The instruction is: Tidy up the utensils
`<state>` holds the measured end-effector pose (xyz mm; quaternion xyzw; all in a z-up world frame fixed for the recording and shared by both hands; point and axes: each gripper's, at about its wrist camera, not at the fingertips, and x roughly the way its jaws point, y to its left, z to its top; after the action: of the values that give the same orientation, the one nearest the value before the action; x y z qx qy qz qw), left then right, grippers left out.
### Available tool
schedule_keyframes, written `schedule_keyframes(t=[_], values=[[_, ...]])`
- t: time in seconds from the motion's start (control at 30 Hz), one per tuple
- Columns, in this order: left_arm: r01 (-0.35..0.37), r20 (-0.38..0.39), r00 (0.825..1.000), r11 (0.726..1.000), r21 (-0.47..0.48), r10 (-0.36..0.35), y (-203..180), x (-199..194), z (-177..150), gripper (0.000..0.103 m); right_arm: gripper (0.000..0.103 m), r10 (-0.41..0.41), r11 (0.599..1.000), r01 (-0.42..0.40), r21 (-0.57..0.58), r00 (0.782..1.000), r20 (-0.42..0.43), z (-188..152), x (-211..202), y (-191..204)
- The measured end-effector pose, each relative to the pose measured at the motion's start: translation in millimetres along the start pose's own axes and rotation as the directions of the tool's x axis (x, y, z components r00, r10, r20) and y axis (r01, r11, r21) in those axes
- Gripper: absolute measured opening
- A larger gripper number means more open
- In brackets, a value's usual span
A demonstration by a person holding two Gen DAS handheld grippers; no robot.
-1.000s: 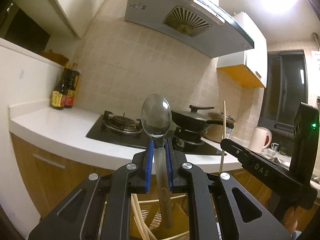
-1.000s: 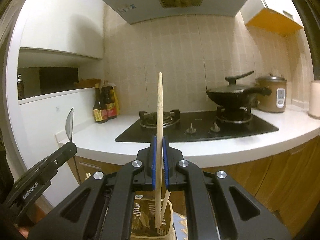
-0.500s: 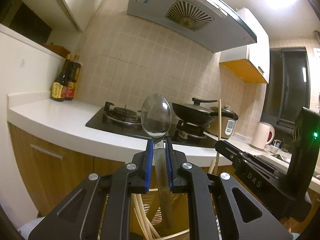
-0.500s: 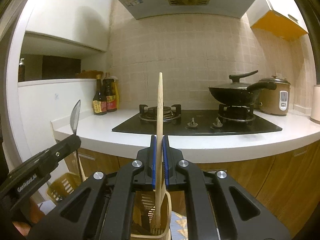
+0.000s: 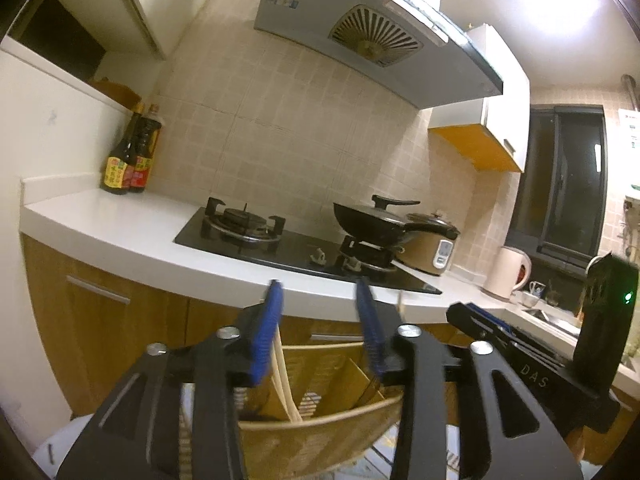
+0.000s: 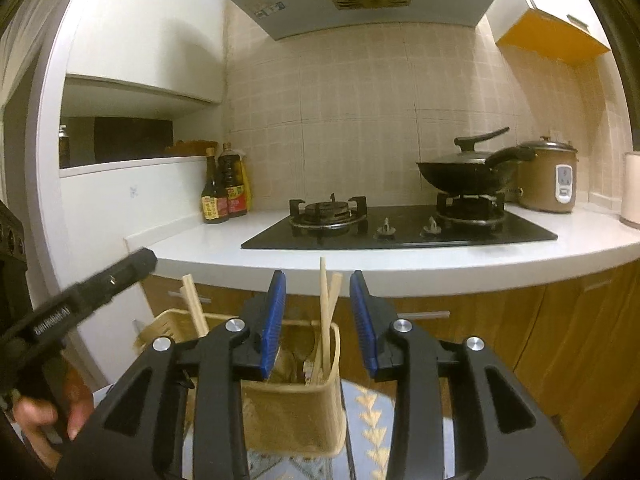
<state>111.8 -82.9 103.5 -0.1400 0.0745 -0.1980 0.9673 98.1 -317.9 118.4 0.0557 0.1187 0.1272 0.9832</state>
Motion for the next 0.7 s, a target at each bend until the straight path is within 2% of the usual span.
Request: schedule_keyframes(t=[0.17, 0.23, 0.27, 0.33, 0.4, 0.53, 0.63, 0.7], values=[[-0.001, 0.015, 1.000, 0.999, 0.034, 0.000, -4.9, -40.4, 2.7, 0.054, 0.030, 0.013, 1.000, -0.013, -0.006, 1.000, -0.023, -8.2, -31.1, 9.8], [0.001, 0.016, 1.000, 0.999, 0.042, -0.002, -6.9, -54.4, 1.2, 0.064, 0.030, 0.011, 1.000, -0.011, -0.003, 0.999, -0.033, -12.8, -40.8, 13.6], [0.002, 0.015, 1.000, 0.999, 0.045, -0.002, -7.7, -58.7, 0.1, 0.065, 0.030, 0.008, 1.000, -0.008, 0.000, 0.999, -0.036, -16.2, -46.7, 15.6], [-0.007, 0.010, 1.000, 0.998, 0.058, 0.006, -10.3, -71.9, -5.9, 0.065, 0.034, 0.003, 1.000, -0.002, 0.008, 0.999, -0.042, -22.2, -55.5, 18.1], [-0.018, 0.000, 1.000, 0.997, 0.072, 0.019, -12.2, -80.0, -12.8, 0.067, 0.048, -0.006, 1.000, 0.008, 0.030, 0.999, -0.046, -30.8, -65.6, 19.1], [-0.055, -0.019, 0.998, 0.995, 0.080, 0.057, -11.2, -92.9, -31.7, 0.071, 0.048, -0.015, 0.998, 0.019, 0.060, 0.998, -0.067, -44.8, -76.1, 21.4], [-0.096, -0.023, 0.995, 0.993, 0.072, 0.097, -6.5, -99.2, -47.3, 0.076, 0.049, -0.055, 0.997, 0.059, 0.048, 0.995, -0.079, -60.2, -81.3, 27.1], [-0.145, -0.022, 0.989, 0.986, 0.080, 0.147, -3.4, -100.3, -56.9, 0.079, 0.058, -0.094, 0.995, 0.096, 0.018, 0.992, -0.085, -71.7, -82.9, 34.1]])
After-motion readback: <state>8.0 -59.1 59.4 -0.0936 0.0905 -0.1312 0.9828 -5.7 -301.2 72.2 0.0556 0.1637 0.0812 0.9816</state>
